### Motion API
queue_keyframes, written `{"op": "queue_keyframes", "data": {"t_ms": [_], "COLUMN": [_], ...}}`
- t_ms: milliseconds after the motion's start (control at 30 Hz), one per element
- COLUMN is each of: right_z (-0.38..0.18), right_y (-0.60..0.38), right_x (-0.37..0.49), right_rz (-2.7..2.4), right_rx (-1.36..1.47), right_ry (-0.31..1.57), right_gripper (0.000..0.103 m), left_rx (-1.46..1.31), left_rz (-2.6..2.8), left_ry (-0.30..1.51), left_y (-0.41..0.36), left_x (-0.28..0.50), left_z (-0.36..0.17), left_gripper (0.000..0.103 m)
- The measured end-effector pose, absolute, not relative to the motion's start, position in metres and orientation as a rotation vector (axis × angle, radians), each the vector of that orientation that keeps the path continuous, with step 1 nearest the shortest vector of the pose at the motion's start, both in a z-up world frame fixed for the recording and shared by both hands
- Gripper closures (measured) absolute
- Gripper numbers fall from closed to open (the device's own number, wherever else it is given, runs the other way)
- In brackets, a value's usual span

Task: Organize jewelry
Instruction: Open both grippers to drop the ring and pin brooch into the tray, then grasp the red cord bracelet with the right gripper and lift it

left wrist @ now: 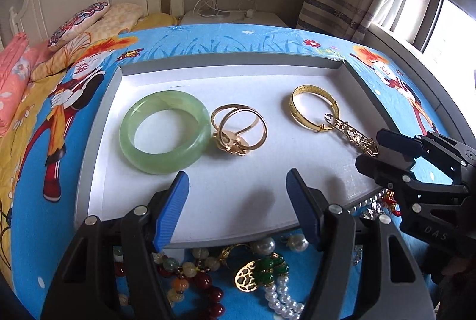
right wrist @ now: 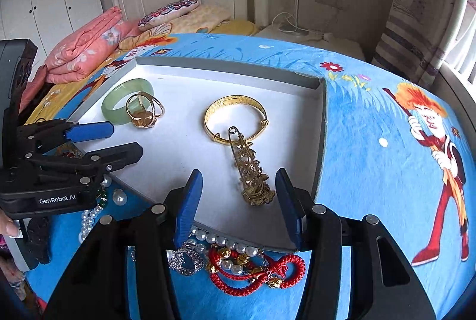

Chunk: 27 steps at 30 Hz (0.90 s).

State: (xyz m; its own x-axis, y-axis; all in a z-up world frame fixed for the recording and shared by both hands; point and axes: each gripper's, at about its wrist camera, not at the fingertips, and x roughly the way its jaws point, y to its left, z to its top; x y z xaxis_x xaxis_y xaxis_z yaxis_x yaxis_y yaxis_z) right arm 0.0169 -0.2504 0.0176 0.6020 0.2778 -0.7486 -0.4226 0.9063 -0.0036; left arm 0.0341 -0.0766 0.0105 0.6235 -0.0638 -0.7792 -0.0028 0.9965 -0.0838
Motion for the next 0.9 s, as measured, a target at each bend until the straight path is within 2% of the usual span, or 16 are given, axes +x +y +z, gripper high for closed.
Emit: {"op": "queue_keyframes", "data": {"t_ms": [167, 267, 367, 433, 467, 500, 533, 600, 767, 900], "right_z": [0.017, 0.017, 0.018, 0.023, 0.031, 0.038, 0.044, 0.055, 0.05, 0.028], "right_y": [-0.254, -0.255, -0.256, -0.262, -0.27, -0.278, -0.288, -0.306, -0.33, -0.325], "right_x": [-0.028, -0.047, -0.061, -0.071, -0.078, -0.086, -0.093, -0.105, -0.132, -0.149], "right_rz": [0.396, 0.39, 0.409, 0.444, 0.443, 0.445, 0.451, 0.435, 0.406, 0.412], "right_rx": [-0.181, -0.174, -0.159, -0.108, -0.076, -0.042, -0.007, 0.022, -0.015, -0.119], "right_ry": [0.823, 0.82, 0.818, 0.784, 0.723, 0.678, 0.65, 0.603, 0.619, 0.679], "right_gripper": [0.054, 0.053, 0.052, 0.039, 0.037, 0.036, 0.036, 0.036, 0.037, 0.046], "left_rx": [-0.067, -0.064, -0.064, -0.085, -0.105, -0.13, -0.153, -0.181, -0.206, -0.38], "left_rz": [-0.048, -0.043, -0.058, -0.086, -0.09, -0.095, -0.098, -0.067, 0.057, 0.042], "left_ry": [0.87, 0.863, 0.863, 0.829, 0.797, 0.758, 0.713, 0.612, 0.592, 0.631], "left_y": [-0.086, -0.085, -0.081, -0.076, -0.071, -0.064, -0.057, -0.038, 0.011, 0.051], "left_x": [-0.009, -0.025, -0.035, -0.045, -0.053, -0.063, -0.075, -0.1, -0.124, -0.126], "left_z": [0.01, 0.008, 0.009, 0.015, 0.02, 0.027, 0.034, 0.046, 0.044, 0.024], "left_gripper": [0.035, 0.027, 0.025, 0.024, 0.023, 0.018, 0.01, 0.002, 0.002, 0.002]}}
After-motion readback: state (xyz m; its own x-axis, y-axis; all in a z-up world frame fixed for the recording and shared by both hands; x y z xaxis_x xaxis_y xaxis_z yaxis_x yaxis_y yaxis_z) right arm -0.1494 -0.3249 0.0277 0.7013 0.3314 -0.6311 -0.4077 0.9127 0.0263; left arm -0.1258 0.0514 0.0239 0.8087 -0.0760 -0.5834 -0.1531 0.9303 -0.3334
